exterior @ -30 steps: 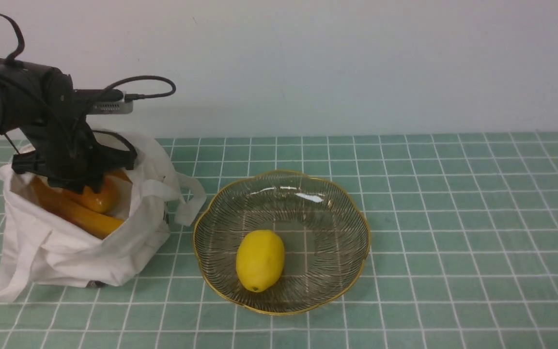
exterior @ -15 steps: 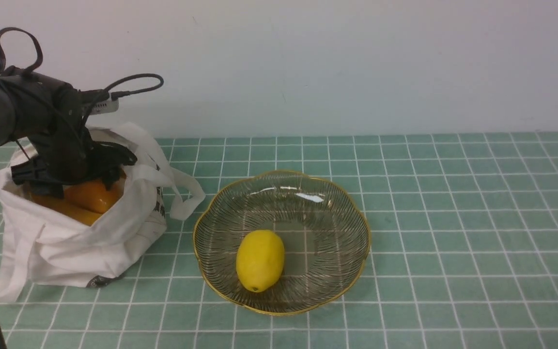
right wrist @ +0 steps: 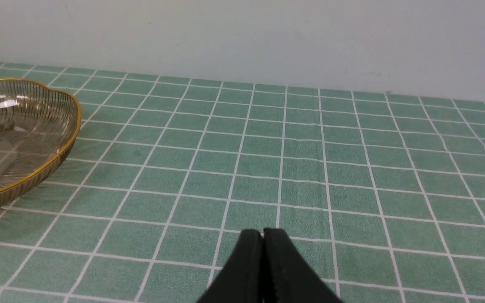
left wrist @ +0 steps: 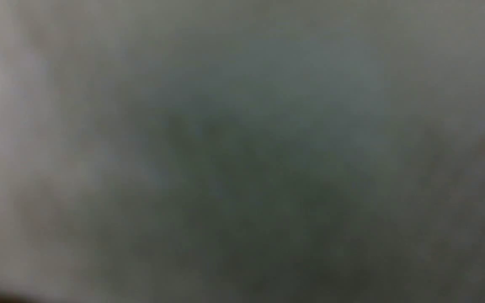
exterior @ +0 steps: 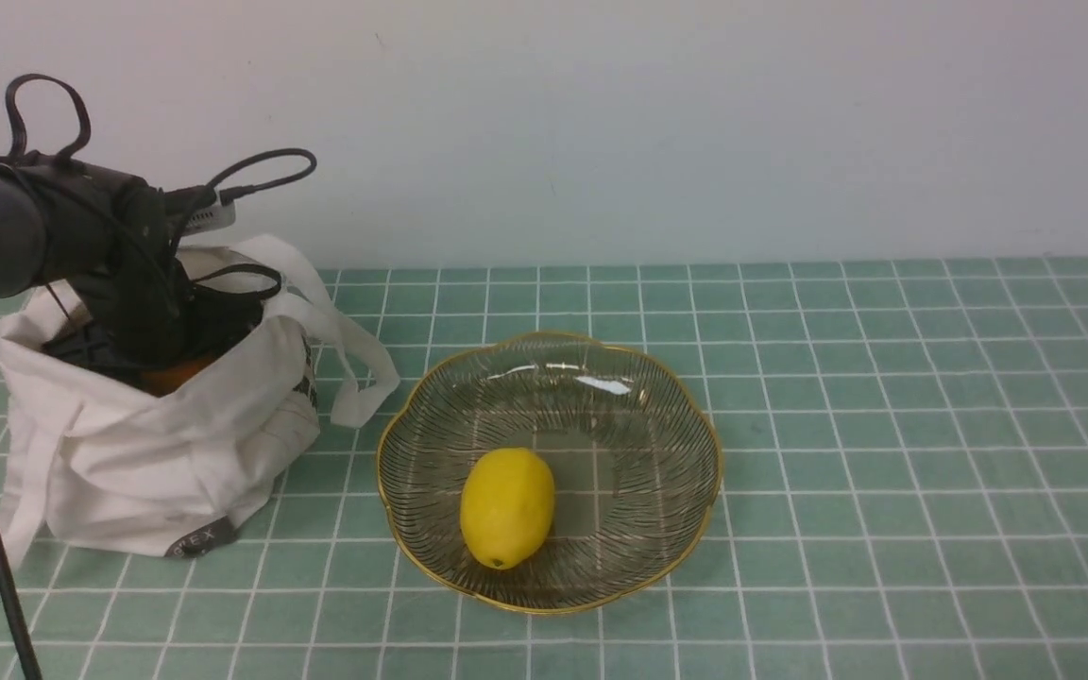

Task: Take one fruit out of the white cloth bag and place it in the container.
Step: 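Reach into the cloth bag and grasp the fruit inside with the left gripper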

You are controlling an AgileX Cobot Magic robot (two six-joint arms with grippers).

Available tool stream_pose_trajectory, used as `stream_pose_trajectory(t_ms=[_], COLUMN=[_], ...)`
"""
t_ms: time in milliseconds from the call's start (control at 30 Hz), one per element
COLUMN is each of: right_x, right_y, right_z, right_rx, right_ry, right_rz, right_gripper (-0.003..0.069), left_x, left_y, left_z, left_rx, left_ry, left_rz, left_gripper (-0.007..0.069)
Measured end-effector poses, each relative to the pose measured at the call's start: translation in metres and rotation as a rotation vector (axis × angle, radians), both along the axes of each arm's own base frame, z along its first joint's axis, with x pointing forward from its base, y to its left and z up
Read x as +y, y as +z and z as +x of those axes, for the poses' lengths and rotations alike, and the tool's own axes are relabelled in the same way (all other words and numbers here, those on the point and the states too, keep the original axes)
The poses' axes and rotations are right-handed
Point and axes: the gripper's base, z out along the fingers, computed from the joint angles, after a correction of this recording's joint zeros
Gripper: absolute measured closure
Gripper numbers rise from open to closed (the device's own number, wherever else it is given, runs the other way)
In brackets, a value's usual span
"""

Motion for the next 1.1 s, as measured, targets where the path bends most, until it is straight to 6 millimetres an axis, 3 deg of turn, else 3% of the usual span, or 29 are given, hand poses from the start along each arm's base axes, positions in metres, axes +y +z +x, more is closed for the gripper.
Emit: stream_pose_trajectory(t_ms=[100, 233, 400, 467, 567, 600, 867, 1100], right_x=[0.0, 0.0, 0.0, 0.0, 0.0, 0.0, 0.0, 0.0], right_y=[0.0, 0.0, 0.0, 0.0, 0.0, 0.0, 0.0, 0.0], right_z=[0.0, 0.0, 0.0, 0.0, 0.0, 0.0, 0.0, 0.0], right_rx=[0.0, 0.0, 0.0, 0.0, 0.0, 0.0, 0.0, 0.0], right_ry=[0.0, 0.0, 0.0, 0.0, 0.0, 0.0, 0.0, 0.0], right_rz=[0.0, 0.0, 0.0, 0.0, 0.0, 0.0, 0.0, 0.0], right_gripper=[0.0674, 0.0674, 0.0674, 0.0674, 0.0674, 0.0674, 0.0674, 0.0674], left_x=[0.001, 0.001, 0.002, 0.003, 0.005, 0.005, 0.006, 0.003], left_y=[-0.003, -0.005, 0.001, 0.011, 0.04, 0.05, 0.095, 0.094], left_z=[0.001, 0.0, -0.005, -0.012, -0.024, -0.027, -0.049, -0.052], left_rx=[0.005, 0.024, 0.066, 0.093, 0.098, 0.085, 0.076, 0.099], left_ry=[-0.003, 0.001, -0.03, -0.045, -0.065, -0.069, -0.084, -0.108], left_rz=[0.005, 0.008, 0.041, 0.058, 0.077, 0.08, 0.089, 0.06], left_gripper=[0.0069, 0.0155, 0.0202, 0.0277, 0.0545, 0.0582, 0.0632, 0.0632])
